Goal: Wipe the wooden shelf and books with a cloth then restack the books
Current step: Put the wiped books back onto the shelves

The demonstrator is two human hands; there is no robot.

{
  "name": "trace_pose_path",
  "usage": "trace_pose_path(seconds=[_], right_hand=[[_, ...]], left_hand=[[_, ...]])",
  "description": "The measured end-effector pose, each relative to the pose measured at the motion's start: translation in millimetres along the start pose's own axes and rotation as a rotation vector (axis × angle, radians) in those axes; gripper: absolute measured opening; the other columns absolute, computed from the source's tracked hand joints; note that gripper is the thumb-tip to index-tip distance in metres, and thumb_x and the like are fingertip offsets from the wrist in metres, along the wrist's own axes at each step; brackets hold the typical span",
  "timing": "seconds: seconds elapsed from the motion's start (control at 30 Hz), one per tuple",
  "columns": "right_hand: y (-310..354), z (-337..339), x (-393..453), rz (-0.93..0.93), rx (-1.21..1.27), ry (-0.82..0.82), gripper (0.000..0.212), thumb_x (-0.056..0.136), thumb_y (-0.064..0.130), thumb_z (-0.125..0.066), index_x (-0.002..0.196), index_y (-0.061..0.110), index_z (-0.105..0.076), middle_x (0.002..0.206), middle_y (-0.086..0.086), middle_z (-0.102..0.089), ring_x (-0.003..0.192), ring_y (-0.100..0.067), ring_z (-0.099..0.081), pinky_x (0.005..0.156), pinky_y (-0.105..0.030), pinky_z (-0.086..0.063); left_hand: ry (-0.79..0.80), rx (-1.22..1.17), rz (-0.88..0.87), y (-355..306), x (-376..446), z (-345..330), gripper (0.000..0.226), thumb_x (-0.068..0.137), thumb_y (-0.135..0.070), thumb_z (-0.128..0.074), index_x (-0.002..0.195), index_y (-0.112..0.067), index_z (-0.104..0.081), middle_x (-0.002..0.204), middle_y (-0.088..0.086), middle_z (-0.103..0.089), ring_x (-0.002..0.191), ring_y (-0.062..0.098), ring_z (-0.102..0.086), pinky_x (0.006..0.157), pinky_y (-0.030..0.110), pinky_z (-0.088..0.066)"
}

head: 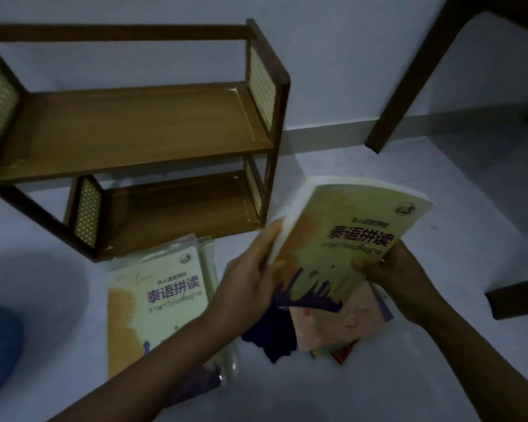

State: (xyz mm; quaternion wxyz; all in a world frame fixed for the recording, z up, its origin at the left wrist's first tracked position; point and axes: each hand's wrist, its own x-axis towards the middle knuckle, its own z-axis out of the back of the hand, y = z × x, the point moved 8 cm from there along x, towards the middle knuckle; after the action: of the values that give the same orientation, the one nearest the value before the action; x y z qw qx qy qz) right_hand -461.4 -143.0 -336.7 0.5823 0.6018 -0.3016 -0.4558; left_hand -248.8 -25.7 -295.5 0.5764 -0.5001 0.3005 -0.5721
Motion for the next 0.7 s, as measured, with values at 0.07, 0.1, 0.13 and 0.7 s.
trace_pose_path(seconds=[0.07,0.1,0.13,0.7], right_hand=[[18,-39,-2,0.100,-0.143,0.011,0.039,0.083,0.001,-0.067,0.112,0.024,-0.057,0.113,-0.001,-0.069,0.104,-0.015,-0.066,0.083,-0.038,-0.057],[24,-62,-3,0.133,-0.198,0.029,0.036,0.084,0.002,-0.066,0.111,0.025,-0.057,0.112,0.004,-0.068,0.102,-0.008,-0.066,0.080,-0.031,-0.057],[29,-91,-4,0.157,-0.224,0.061,0.034,0.085,0.003,-0.066,0.111,0.024,-0.058,0.110,0.008,-0.068,0.098,-0.002,-0.066,0.076,-0.022,-0.056],[2,-260,-25,0.124,-0.382,0.291,0.027,0.088,0.008,-0.061,0.109,0.021,-0.052,0.102,0.012,-0.066,0.092,0.000,-0.064,0.072,-0.020,-0.054]], left_hand=[[-0.109,0.085,0.037,15,-20,42,0.057,0.094,-0.023,-0.050,0.143,-0.040,-0.026,0.116,-0.022,-0.060,0.092,0.003,-0.068,0.068,0.031,-0.061],[-0.170,0.119,0.059,21,-32,65,0.058,0.093,-0.024,-0.050,0.144,-0.037,-0.025,0.118,-0.028,-0.058,0.096,0.001,-0.067,0.070,0.027,-0.060],[-0.229,0.162,0.072,23,-47,91,0.058,0.093,-0.026,-0.050,0.145,-0.036,-0.025,0.120,-0.034,-0.056,0.100,-0.004,-0.064,0.073,0.021,-0.059],[-0.436,0.232,0.341,80,-157,196,0.055,0.095,-0.019,-0.052,0.144,-0.032,-0.030,0.107,-0.034,-0.060,0.096,-0.011,-0.060,0.065,0.006,-0.050]])
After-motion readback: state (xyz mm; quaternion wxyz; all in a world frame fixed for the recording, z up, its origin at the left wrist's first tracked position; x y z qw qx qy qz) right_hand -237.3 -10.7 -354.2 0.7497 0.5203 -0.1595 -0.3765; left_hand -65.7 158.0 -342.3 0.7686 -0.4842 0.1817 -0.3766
